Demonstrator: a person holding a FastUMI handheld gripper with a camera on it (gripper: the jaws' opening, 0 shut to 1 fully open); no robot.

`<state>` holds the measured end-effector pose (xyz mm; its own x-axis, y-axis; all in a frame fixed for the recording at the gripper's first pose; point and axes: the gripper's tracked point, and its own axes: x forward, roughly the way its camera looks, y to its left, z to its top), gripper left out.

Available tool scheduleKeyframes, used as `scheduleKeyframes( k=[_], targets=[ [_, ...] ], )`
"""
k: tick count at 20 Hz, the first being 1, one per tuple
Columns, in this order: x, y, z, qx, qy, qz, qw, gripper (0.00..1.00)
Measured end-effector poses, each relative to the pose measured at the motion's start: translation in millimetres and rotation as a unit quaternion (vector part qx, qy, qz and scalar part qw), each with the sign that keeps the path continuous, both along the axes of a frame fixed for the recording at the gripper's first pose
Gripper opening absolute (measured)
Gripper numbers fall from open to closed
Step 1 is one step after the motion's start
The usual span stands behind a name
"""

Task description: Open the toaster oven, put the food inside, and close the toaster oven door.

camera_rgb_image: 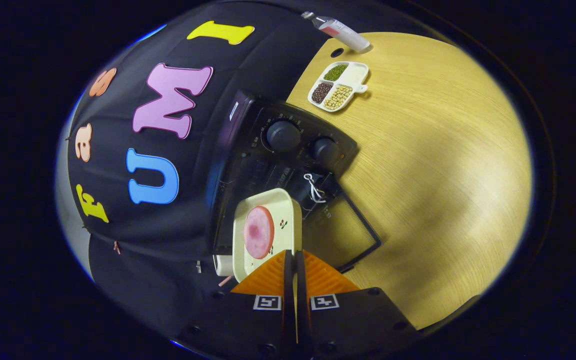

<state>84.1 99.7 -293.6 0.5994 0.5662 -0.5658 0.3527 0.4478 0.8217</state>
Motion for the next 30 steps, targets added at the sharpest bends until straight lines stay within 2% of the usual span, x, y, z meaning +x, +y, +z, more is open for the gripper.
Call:
scheduleKeyframes(
  k=[6,10,14,16,20,22,24,25,27,30],
  targets=[
    [62,29,-18,0.019,-0.004,-0.049,0.999,0.07],
    [92,38,-30,0.008,-0.005,-0.072,0.997,0.07],
    [98,39,-36,-0.028,0.002,-0.084,0.996,0.07],
    [95,41,-35,-0.055,-0.015,-0.078,0.995,0.07],
    [89,47,-24,-0.048,-0.042,-0.066,0.996,0.14],
    [84,47,-17,-0.045,-0.047,-0.059,0.996,0.33],
    [78,41,-8,-0.050,-0.062,-0.056,0.995,0.44],
    [75,40,-2,-0.052,-0.067,-0.054,0.995,0.68],
    [66,34,5,-0.062,-0.070,-0.051,0.994,0.93],
    [47,31,17,-0.084,-0.073,-0.028,0.993,0.99]
  ],
)
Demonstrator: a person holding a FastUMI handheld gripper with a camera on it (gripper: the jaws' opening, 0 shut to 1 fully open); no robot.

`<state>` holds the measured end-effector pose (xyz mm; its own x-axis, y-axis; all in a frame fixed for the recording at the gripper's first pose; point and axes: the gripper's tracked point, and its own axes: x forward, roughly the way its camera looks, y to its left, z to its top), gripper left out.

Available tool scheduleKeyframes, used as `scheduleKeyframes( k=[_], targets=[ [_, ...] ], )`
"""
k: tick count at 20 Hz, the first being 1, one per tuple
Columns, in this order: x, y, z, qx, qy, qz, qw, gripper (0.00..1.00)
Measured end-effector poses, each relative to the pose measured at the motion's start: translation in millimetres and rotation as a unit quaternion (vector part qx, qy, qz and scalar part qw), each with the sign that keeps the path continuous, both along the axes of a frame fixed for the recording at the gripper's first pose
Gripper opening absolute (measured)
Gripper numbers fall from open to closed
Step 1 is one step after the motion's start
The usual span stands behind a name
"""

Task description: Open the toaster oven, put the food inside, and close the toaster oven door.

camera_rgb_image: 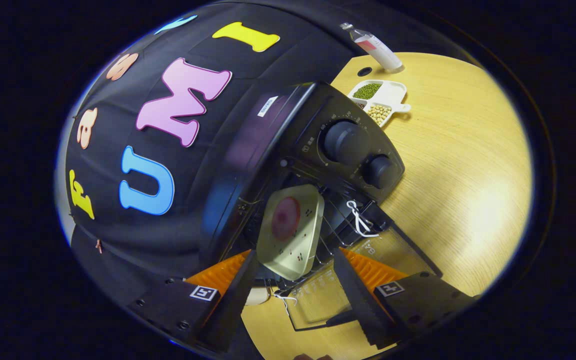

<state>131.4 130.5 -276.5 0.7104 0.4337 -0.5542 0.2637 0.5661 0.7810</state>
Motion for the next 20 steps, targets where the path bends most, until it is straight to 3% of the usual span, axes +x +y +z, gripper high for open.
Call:
scheduleKeyframes(
  k=[6,12,16,20],
  targets=[
    [-65,-4,4,-0.104,0.001,0.112,0.988,0.99],
    [-130,-10,-36,-0.247,-0.011,0.225,0.942,0.99],
    [-143,-13,-72,-0.324,-0.005,0.261,0.909,0.99],
    [-133,-5,-99,-0.365,-0.001,0.261,0.894,1.00]
  ],
)
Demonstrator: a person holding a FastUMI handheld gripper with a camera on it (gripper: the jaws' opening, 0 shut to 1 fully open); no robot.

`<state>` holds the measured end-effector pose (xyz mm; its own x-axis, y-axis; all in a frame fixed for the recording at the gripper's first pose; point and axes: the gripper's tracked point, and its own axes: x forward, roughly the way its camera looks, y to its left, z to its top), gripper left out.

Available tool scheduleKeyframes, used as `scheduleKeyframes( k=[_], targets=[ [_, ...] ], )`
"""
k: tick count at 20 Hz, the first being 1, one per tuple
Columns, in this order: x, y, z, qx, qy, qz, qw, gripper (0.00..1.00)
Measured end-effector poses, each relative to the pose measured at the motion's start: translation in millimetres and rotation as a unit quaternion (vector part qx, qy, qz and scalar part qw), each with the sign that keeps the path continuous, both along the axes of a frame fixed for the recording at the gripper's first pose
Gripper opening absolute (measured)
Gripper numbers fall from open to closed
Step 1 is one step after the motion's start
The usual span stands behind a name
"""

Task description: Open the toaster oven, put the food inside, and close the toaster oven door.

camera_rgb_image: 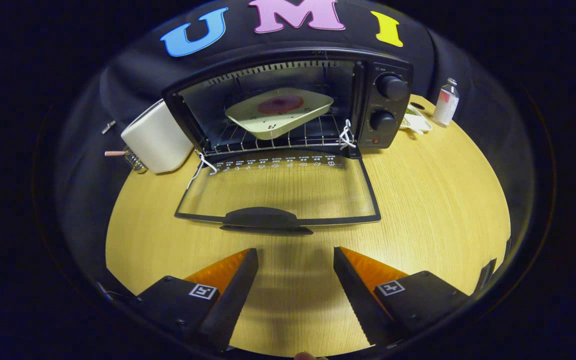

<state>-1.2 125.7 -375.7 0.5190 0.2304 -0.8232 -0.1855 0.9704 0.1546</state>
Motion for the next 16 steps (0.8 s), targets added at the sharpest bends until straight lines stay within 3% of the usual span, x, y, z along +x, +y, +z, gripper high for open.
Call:
scheduleKeyframes(
  k=[4,11,16],
  targets=[
    [15,13,-23,-0.015,0.009,-0.022,1.000,1.00],
    [24,21,-6,-0.050,-0.042,0.031,0.997,0.98],
    [34,21,54,-0.047,-0.112,0.070,0.990,0.98]
  ],
)
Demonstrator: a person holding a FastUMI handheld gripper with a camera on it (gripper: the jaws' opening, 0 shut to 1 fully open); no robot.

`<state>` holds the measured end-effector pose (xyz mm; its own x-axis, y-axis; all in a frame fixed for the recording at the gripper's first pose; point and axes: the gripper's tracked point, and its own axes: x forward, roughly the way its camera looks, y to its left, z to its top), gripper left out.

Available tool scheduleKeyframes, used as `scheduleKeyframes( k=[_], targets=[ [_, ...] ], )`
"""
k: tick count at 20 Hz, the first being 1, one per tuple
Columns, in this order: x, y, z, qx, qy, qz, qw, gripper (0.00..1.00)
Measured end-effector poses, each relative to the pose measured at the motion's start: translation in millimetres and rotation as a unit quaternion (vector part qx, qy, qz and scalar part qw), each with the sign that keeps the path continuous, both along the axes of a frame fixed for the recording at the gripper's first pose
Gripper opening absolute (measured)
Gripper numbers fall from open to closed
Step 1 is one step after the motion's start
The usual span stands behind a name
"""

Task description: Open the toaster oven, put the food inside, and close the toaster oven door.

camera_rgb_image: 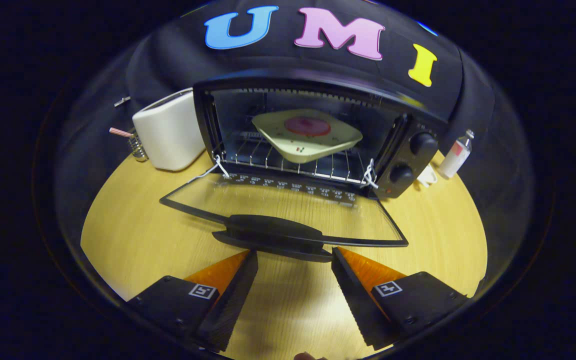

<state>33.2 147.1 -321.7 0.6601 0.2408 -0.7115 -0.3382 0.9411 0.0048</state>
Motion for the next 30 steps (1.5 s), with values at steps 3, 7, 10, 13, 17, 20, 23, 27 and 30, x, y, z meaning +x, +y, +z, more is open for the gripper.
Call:
scheduleKeyframes(
  k=[3,7,10,13,17,20,23,27,30],
  targets=[
    [7,0,38,0.026,-0.032,-0.006,0.999,0.99],
    [53,7,83,0.050,-0.073,-0.020,0.996,0.98],
    [78,8,116,0.076,-0.103,-0.026,0.991,0.98],
    [70,-9,158,0.098,-0.146,-0.032,0.984,0.98],
    [57,-49,214,0.105,-0.218,-0.044,0.969,0.98],
    [43,-88,250,0.095,-0.272,-0.051,0.956,0.98],
    [24,-118,262,0.096,-0.292,-0.072,0.949,0.97],
    [-10,-153,258,0.104,-0.293,-0.116,0.943,0.97],
    [-19,-172,240,0.104,-0.272,-0.141,0.946,0.97]
  ],
)
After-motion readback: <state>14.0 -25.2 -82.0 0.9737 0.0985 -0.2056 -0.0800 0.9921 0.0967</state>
